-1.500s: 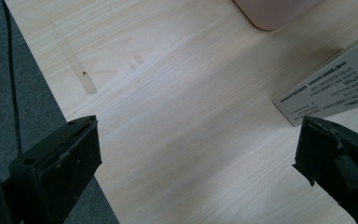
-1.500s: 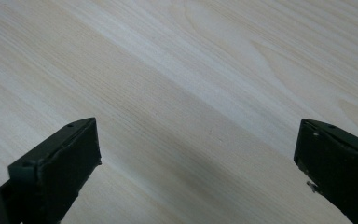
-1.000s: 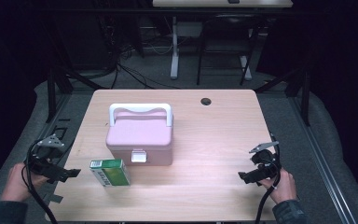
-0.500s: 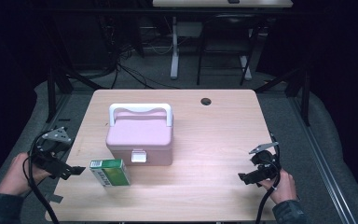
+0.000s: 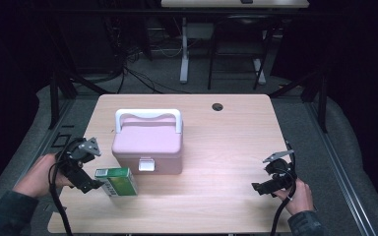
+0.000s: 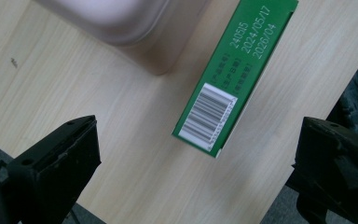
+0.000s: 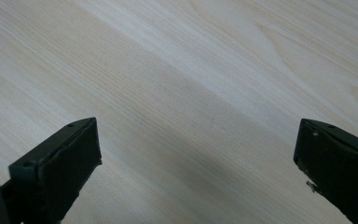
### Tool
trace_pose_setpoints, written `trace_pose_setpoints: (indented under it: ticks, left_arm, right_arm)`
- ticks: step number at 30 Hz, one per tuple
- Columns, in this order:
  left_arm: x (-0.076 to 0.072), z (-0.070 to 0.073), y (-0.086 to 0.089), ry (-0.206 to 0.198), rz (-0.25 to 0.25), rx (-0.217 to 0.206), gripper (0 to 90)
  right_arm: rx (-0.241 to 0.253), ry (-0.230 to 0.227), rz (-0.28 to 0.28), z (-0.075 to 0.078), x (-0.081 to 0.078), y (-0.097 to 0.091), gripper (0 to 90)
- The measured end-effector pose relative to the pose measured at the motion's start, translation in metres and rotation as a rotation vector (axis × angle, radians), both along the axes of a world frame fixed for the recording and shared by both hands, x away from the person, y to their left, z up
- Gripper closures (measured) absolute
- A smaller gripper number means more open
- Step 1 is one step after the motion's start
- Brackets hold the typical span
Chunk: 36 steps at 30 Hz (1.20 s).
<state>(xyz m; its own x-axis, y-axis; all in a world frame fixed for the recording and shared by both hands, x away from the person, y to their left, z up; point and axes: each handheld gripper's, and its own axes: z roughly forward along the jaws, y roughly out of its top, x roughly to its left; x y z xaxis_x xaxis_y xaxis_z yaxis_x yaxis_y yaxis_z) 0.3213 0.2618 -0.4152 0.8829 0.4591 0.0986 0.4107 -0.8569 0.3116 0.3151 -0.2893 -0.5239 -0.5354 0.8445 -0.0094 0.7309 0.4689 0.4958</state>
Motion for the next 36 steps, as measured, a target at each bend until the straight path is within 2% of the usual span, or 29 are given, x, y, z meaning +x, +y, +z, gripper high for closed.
trace_pose_setpoints:
  ticks: [3, 7, 13, 15, 18, 20, 27, 29, 31, 33, 34, 36]
  left_arm:
    - [-0.001, -0.002, -0.010, 0.030, -0.041, 0.026, 1.5]
    - [-0.001, -0.006, -0.022, 0.048, -0.089, 0.052, 3.4]
    - [0.003, -0.010, -0.032, 0.063, -0.119, 0.089, 4.3]
    - [0.004, -0.010, -0.035, 0.076, -0.138, 0.122, 8.9]
    - [0.005, -0.011, -0.040, 0.077, -0.158, 0.142, 15.5]
    - [0.007, -0.011, -0.042, 0.081, -0.159, 0.156, 25.8]
    - [0.013, -0.013, -0.051, 0.090, -0.192, 0.192, 35.5]
    - [0.013, -0.013, -0.054, 0.073, -0.206, 0.195, 41.0]
    - [0.014, -0.014, -0.056, 0.091, -0.223, 0.206, 47.4]
    - [0.015, -0.015, -0.058, 0.103, -0.238, 0.218, 49.7]
    - [0.015, -0.015, -0.059, 0.101, -0.241, 0.237, 50.5]
    - [0.016, -0.016, -0.060, 0.109, -0.245, 0.234, 53.2]
  right_arm:
    - [-0.004, -0.002, 0.004, -0.001, 0.000, 0.000, 0.0]
    - [-0.005, -0.001, 0.007, -0.001, 0.000, 0.000, 0.0]
    - [-0.008, 0.001, 0.012, -0.001, 0.000, 0.001, 0.0]
    - [-0.006, 0.003, 0.012, -0.002, 0.000, 0.001, 0.0]
    - [-0.008, 0.007, 0.012, -0.002, 0.000, 0.001, 0.0]
    - [-0.007, 0.012, 0.013, -0.003, 0.000, 0.001, 0.0]
    - [-0.020, 0.013, 0.019, -0.004, 0.001, 0.001, 0.2]
    - [-0.019, 0.015, 0.018, -0.004, 0.001, 0.001, 0.3]
    - [-0.018, 0.018, 0.017, -0.004, 0.001, 0.001, 0.4]
    - [-0.018, 0.017, 0.018, -0.004, 0.001, 0.002, 0.4]
    - [-0.018, 0.017, 0.019, -0.004, 0.001, 0.002, 0.4]
    - [-0.021, 0.015, 0.019, -0.004, 0.001, 0.001, 0.4]
